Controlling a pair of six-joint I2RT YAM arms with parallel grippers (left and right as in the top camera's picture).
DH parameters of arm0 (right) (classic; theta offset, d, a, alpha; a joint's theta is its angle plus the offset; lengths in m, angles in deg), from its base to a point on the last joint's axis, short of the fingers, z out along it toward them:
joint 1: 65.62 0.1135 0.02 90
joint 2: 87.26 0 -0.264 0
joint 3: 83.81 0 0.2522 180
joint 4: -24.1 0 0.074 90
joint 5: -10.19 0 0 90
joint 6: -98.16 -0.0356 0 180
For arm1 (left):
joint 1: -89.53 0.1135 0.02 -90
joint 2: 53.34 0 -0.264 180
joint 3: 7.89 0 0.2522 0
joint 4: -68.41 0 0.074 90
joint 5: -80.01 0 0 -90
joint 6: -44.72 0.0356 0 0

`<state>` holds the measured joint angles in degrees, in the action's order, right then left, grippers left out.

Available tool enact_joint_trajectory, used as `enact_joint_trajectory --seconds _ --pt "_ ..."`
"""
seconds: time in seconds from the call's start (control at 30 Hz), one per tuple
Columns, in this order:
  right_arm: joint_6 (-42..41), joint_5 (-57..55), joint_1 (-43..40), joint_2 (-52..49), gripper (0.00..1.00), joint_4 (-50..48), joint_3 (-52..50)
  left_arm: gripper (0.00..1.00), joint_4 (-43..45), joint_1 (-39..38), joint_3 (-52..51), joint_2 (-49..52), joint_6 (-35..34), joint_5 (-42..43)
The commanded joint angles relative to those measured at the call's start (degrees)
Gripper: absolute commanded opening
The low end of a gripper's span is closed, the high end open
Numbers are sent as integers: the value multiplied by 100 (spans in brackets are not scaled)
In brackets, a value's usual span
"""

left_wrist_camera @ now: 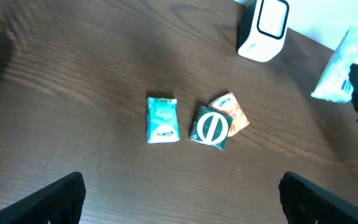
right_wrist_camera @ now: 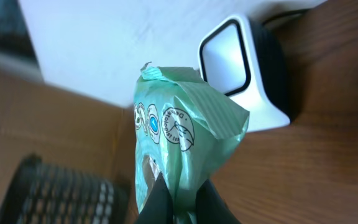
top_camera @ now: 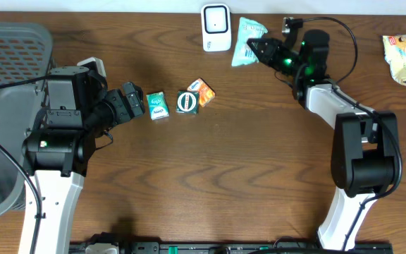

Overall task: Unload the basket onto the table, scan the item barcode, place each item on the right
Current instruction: 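Hold the teal-green pack up against the white scanner, then carry the pack to the top right corner and release it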

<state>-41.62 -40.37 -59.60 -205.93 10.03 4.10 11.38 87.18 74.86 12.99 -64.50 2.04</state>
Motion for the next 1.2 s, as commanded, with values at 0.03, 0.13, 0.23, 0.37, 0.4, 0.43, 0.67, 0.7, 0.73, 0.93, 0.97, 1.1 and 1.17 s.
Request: enact_joint_trajectory --seconds 0.03,0.13,0.23,0.37,0.4,0.43,0.67,0.7,0.73,0.93,0.97,1.1,1.17 --pt "-501 -831 339 -122 1 129 737 98 0 20 87 -4 98 -35" --pt "-461 -977 494 -452 1 442 1458 98 0 20 87 -4 98 -35" --pt "-459 -1082 568 -964 1 931 2310 98 0 20 87 -4 98 -35" --pt "-468 -579 588 -1862 1 1239 3497 98 0 20 87 -4 98 -35" --pt "-466 -387 599 -2120 1 1283 3807 98 0 20 87 -4 98 -35" --pt "-466 -245 608 -2319 1 1342 4059 98 0 20 87 -4 98 -35" --pt "-459 490 621 -3171 1 1703 5080 98 0 20 87 -4 98 -35" --pt "-417 490 619 -3178 1 1738 5077 98 0 20 87 -4 98 -35" --pt "-323 487 619 -3178 1 1779 5077 98 0 20 87 -4 98 -35" --pt "-46 560 570 -3176 1 1803 5117 98 0 20 87 -4 98 -35" --pt "92 647 538 -3174 1 1810 5154 98 0 20 87 -4 98 -35" --pt "321 1132 289 -3108 1 1862 5388 98 0 20 87 -4 98 -35" --pt "380 1165 55 -2918 1 2173 5412 98 0 20 87 -4 98 -35"
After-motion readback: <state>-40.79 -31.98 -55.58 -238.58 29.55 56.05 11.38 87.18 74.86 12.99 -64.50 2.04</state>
